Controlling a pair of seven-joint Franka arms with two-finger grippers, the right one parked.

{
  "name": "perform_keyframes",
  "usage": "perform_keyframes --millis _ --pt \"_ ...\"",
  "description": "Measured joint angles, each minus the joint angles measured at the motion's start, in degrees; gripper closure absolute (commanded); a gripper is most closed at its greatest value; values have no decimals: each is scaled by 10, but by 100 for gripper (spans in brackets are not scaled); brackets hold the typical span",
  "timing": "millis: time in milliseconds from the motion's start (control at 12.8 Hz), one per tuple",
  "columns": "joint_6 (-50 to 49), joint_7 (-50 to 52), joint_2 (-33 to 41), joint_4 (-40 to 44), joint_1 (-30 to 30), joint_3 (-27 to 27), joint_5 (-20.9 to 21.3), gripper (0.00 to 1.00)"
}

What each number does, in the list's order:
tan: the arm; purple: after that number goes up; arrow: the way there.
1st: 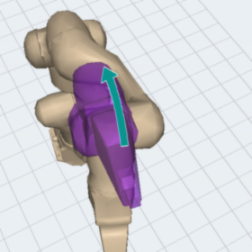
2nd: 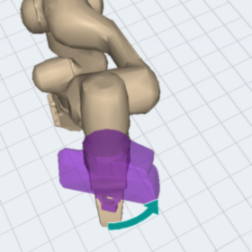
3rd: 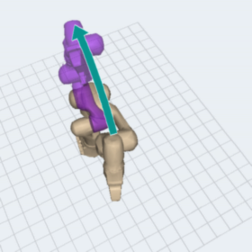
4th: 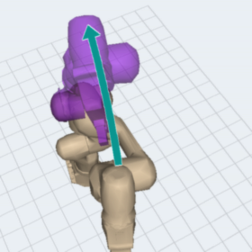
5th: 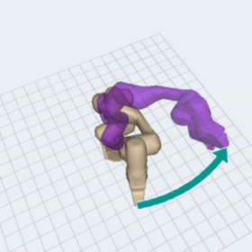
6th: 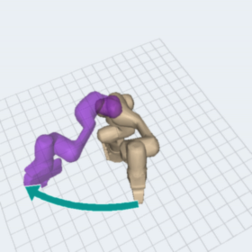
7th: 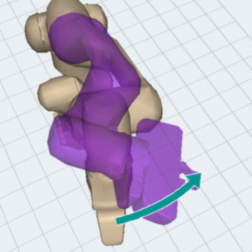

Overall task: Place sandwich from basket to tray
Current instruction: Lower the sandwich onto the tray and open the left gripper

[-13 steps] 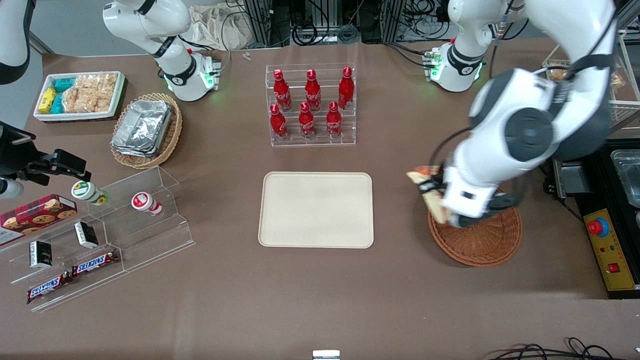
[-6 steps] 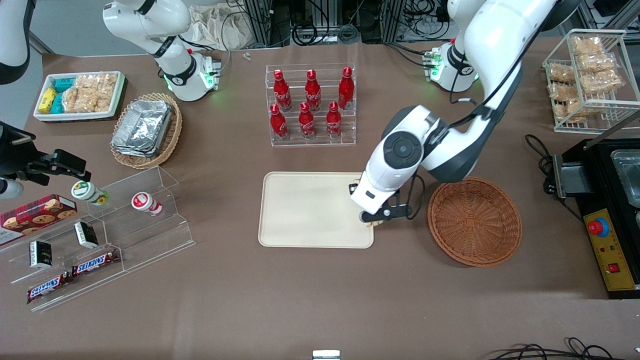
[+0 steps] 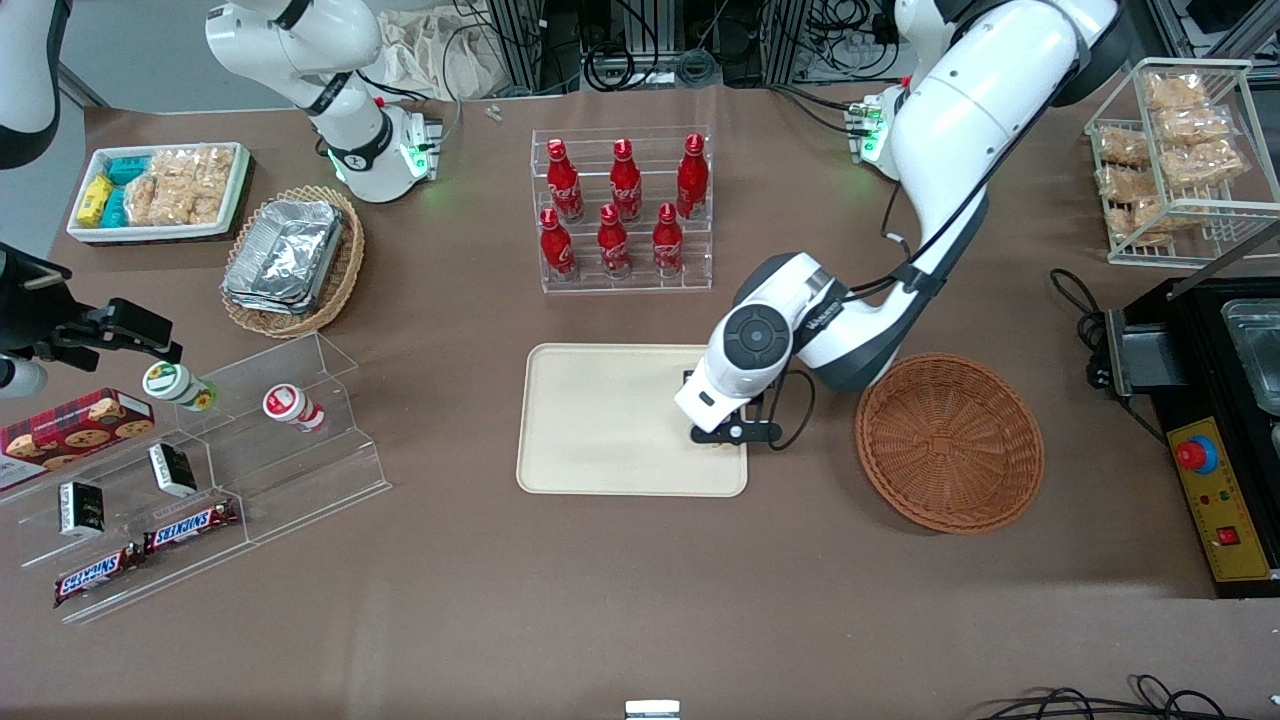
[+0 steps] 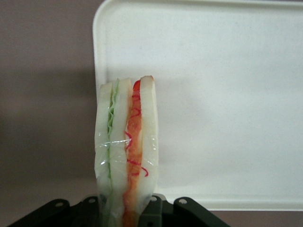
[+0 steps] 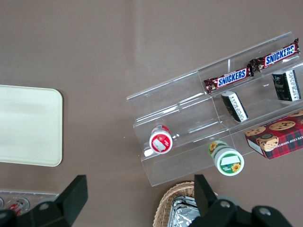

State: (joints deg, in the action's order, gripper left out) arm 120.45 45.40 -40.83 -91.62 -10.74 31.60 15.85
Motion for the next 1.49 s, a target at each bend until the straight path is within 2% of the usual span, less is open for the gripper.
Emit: perform_keyframes --millis 235,391,548,626,704,783,1252,1487 --pt "12 0 -12 0 -3 -1 15 100" --pt "16 0 -22 0 -3 -2 28 81" --pt "17 0 -28 0 -3 -2 30 49" --pt "18 0 -30 0 -3 -2 30 40" --pt "18 0 -31 1 -3 -2 30 4" --pt "18 0 -32 1 -3 -2 30 0" --pt "11 2 -26 20 -1 -3 31 0" --pt "-41 3 17 39 24 -4 32 0"
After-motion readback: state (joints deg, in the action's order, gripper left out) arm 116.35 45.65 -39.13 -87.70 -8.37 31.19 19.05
